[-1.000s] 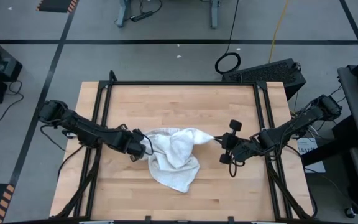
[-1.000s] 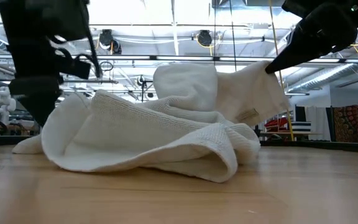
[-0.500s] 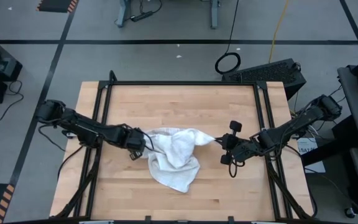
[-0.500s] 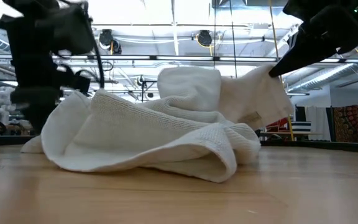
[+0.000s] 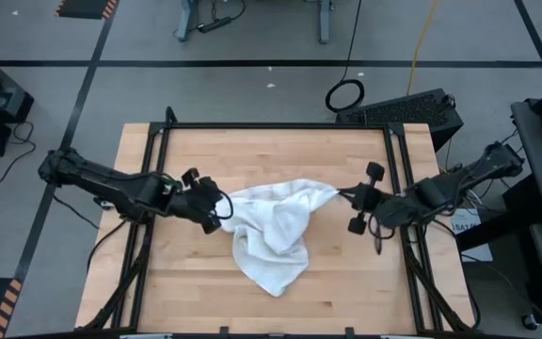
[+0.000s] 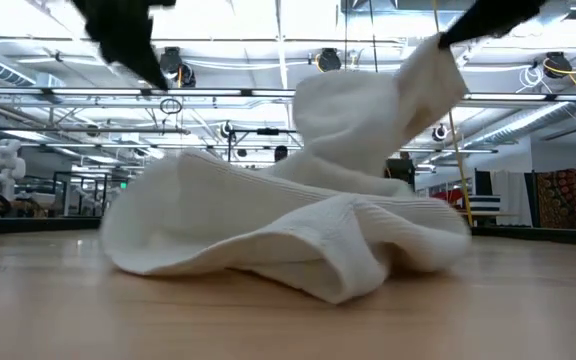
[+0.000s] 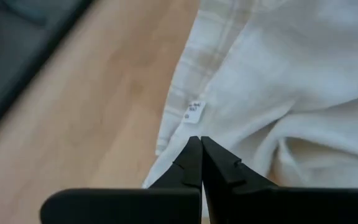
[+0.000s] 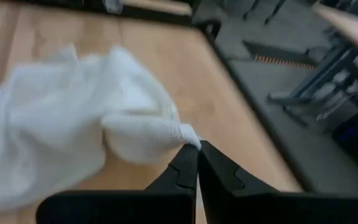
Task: Roll towel
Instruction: Roll the white towel
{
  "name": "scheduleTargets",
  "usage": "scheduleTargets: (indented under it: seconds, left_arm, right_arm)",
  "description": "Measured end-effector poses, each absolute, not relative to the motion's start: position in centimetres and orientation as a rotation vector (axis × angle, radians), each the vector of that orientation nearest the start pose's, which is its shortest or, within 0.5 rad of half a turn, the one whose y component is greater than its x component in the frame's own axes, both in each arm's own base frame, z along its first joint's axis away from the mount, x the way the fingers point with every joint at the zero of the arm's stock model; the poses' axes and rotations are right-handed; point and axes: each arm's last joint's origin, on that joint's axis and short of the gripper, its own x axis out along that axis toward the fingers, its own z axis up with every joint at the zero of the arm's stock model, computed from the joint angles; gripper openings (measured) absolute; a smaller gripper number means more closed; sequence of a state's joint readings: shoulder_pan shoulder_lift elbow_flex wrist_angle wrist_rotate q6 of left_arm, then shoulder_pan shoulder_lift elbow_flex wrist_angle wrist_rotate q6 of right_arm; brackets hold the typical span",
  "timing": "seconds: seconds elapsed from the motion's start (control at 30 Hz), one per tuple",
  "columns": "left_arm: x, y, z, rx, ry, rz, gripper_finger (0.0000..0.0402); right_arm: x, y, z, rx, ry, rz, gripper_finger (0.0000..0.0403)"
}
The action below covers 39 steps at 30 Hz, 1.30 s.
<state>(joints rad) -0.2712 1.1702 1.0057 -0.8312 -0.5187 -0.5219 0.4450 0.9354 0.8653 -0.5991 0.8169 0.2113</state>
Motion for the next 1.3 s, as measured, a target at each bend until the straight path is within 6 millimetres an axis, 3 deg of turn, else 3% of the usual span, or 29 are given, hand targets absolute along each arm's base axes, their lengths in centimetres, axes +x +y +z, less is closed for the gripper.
scheduleTargets:
  seconds: [0.1, 0.23, 0.43, 0.77, 0.93, 1.03, 1.13, 1.3]
  left_arm:
    - [21.6, -4.4, 30.5, -0.066, 0.776, 0.439, 0.0001]
    - [21.7, -4.2, 30.5, -0.039, 0.759, 0.470, 0.0001]
    - [23.1, -3.6, 26.2, -0.060, 0.783, 0.512, 0.0042]
    - [28.2, -0.5, 20.2, -0.180, 0.839, 0.448, 0.0159]
    - [30.5, -1.9, 18.0, -0.137, 0.825, 0.291, 0.0168]
    - [31.1, -2.7, 15.6, -0.138, 0.911, 0.234, 0.0168]
    - [31.1, -3.8, 13.8, -0.218, 1.019, 0.056, 0.0168]
    - [30.5, -5.1, 15.0, -0.287, 1.036, -0.164, 0.0168]
  right_arm:
    - [16.7, 5.2, 32.1, -0.222, 0.438, -0.456, 0.0000]
    - [16.3, 4.7, 33.1, -0.223, 0.385, -0.462, 0.0000]
    - [16.3, 4.6, 33.1, -0.234, 0.389, -0.462, 0.0000]
    - [17.0, 4.9, 32.3, -0.254, 0.439, -0.454, 0.0000]
    - [17.2, 5.2, 31.7, -0.208, 0.488, -0.382, 0.0000]
    - [17.3, 5.4, 31.3, -0.154, 0.524, -0.314, 0.0000]
    - [17.3, 5.8, 30.9, -0.069, 0.583, -0.191, 0.0000]
    - [17.2, 6.6, 30.1, 0.061, 0.714, 0.009, 0.0000]
